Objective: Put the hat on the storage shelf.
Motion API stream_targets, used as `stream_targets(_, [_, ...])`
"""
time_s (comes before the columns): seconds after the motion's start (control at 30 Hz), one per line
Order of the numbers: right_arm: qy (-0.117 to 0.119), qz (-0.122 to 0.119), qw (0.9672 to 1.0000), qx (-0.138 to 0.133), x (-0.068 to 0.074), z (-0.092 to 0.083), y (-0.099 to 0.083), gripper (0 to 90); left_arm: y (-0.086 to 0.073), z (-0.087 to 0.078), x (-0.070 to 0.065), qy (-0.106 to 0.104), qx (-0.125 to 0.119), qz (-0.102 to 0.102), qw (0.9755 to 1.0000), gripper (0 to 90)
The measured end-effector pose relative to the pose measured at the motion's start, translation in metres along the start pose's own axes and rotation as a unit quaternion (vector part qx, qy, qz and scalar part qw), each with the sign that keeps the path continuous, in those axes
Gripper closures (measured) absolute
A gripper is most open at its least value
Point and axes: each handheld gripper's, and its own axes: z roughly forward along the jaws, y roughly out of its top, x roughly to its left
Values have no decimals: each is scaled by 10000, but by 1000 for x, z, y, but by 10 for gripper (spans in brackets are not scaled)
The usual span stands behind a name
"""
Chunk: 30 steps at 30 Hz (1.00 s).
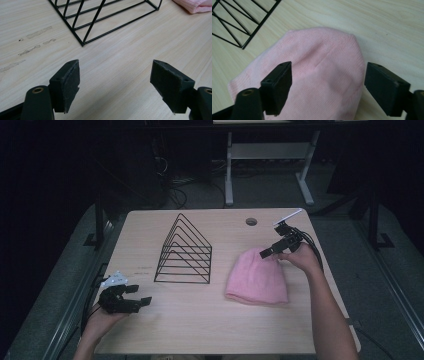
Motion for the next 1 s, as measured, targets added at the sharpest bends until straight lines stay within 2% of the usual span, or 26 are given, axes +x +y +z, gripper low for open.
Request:
stream_targets(0.1, [3,64,10000,60,-3,5,3,237,0,-1,1,2,44,-6,10000,240])
stream_targets(0.13, [-11,90,9999,67,-6,7,5,256,-1,-1,1,3,7,-31,10000,240])
stream_targets(0.17, [-6,140,9999,63,-7,9,6,285,-1,-1,2,8,18,31,10000,240])
stream_targets(0.2, [-20,149,9999,67,-10,12,6,321,-1,-2,2,10,-16,-57,10000,240])
stream_targets(0.3, [-137,159,9996,208,-11,17,6,352,-1,-3,3,0,-14,-63,10000,240])
stream_targets(0.33, [-118,196,9993,306,-14,22,5,392,-1,-3,3,8,-28,-36,10000,240])
stream_targets(0.43, [26,315,9990,320,-16,26,3,442,-1,-4,2,1,-42,-13,10000,240])
stream_targets(0.57, [19,365,9987,363,-19,30,4,504,0,-4,2,1,-16,13,10000,240])
stream_targets(0.87, [142,600,9973,388,-26,37,2,520,-2,-4,5,14,-35,-79,10000,240])
stream_targets(0.97, [124,554,9977,381,-26,38,2,549,-2,-3,5,-2,-20,-51,10000,240])
stream_targets(1.0, [118,521,9977,409,-26,38,1,588,-2,-3,5,-5,-2,-45,10000,240])
